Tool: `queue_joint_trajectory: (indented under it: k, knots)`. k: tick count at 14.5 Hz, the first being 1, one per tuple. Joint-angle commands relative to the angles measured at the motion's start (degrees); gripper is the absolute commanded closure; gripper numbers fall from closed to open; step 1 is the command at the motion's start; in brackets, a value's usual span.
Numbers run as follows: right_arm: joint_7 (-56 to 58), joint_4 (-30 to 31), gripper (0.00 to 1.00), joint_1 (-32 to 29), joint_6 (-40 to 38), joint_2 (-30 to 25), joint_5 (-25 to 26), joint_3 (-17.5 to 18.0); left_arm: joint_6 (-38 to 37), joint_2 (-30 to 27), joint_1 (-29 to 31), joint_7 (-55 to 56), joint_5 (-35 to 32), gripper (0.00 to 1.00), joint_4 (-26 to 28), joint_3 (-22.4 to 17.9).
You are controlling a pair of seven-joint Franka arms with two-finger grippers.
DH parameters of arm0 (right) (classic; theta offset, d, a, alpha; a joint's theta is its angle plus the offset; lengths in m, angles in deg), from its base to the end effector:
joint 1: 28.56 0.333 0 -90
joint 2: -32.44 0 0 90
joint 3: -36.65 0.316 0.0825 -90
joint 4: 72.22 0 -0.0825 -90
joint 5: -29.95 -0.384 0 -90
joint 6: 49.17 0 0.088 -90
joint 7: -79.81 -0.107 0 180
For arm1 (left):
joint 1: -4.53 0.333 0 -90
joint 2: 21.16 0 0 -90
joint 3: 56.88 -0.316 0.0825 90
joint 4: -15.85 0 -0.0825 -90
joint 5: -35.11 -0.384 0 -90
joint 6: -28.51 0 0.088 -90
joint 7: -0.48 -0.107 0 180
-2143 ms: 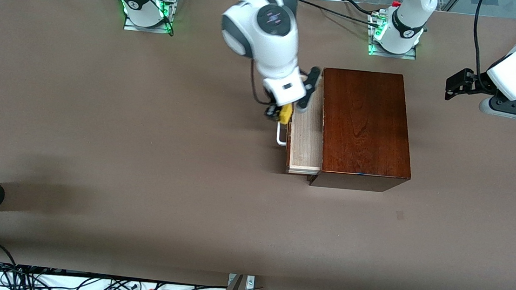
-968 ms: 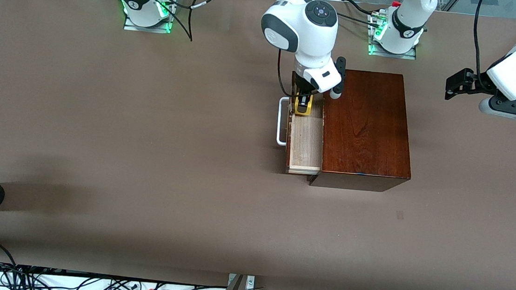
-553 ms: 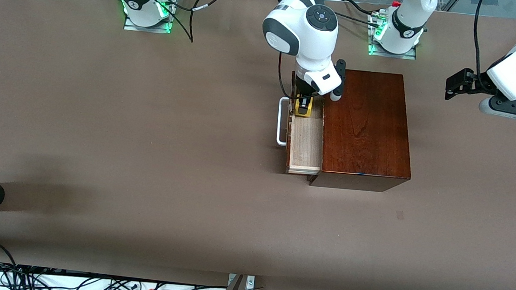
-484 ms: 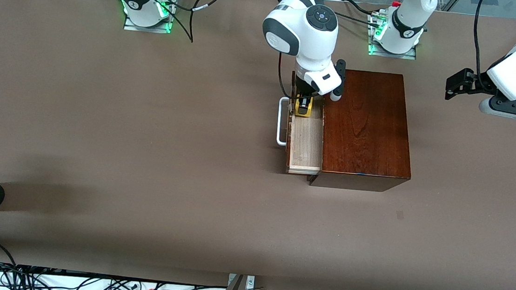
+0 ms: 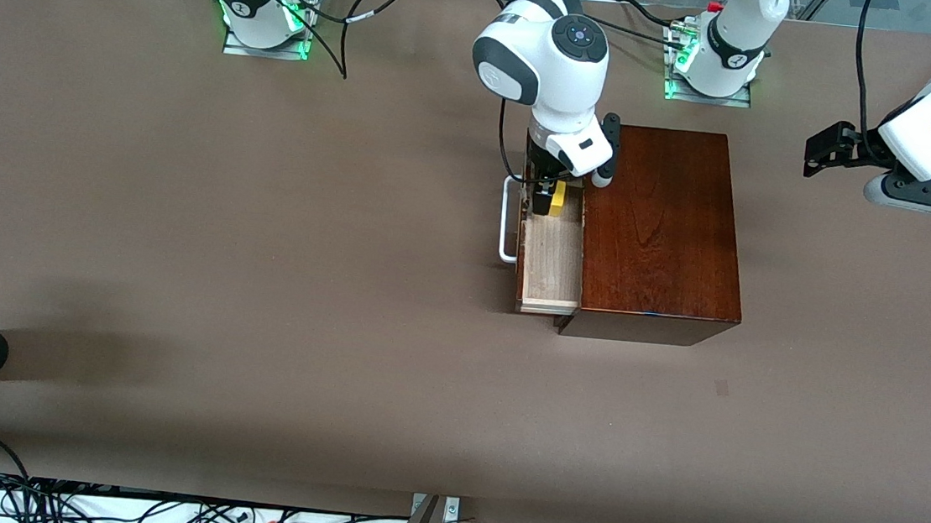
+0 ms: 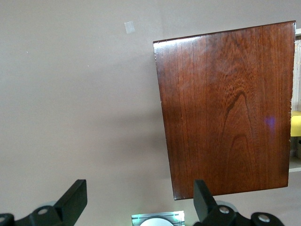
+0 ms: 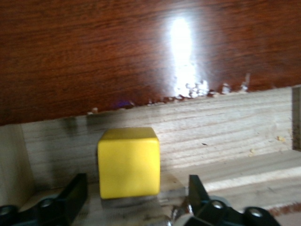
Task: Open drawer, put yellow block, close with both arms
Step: 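Lower the cube into the drawer and open the right gripper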
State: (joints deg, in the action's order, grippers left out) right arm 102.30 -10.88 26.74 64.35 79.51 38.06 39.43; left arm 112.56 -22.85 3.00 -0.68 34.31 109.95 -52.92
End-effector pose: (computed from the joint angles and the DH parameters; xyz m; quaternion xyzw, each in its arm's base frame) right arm 0.4280 0.6466 0.3468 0.7502 0.6579 0.0576 0.0327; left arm 0.5295 -0.0498 0.5989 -0.9956 0.0575 0.0726 0.0107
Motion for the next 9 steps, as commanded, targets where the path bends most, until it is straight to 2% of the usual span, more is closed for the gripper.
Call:
queue_joint_trajectory:
  k: [1, 6, 9]
  knots:
    - [-0.8, -5.9, 0.0, -0.7, -8.1, -2.5, -0.3, 0.1, -1.7, 0.7, -0.1, -0.2, 1.1, 0.0, -2.4, 0.3]
    - [0.0, -5.7, 0.0, -8.9, -15.2, -10.8, 0.0, 0.0, -1.8, 1.1, -0.4, -0.2, 1.1, 0.0, -3.0, 1.1]
    - [-0.3, -5.7, 0.0, -15.5, -19.3, -12.2, -0.4, 0.1, -1.7, 1.6, -0.4, -0.1, 1.1, 0.0, -3.3, 1.2]
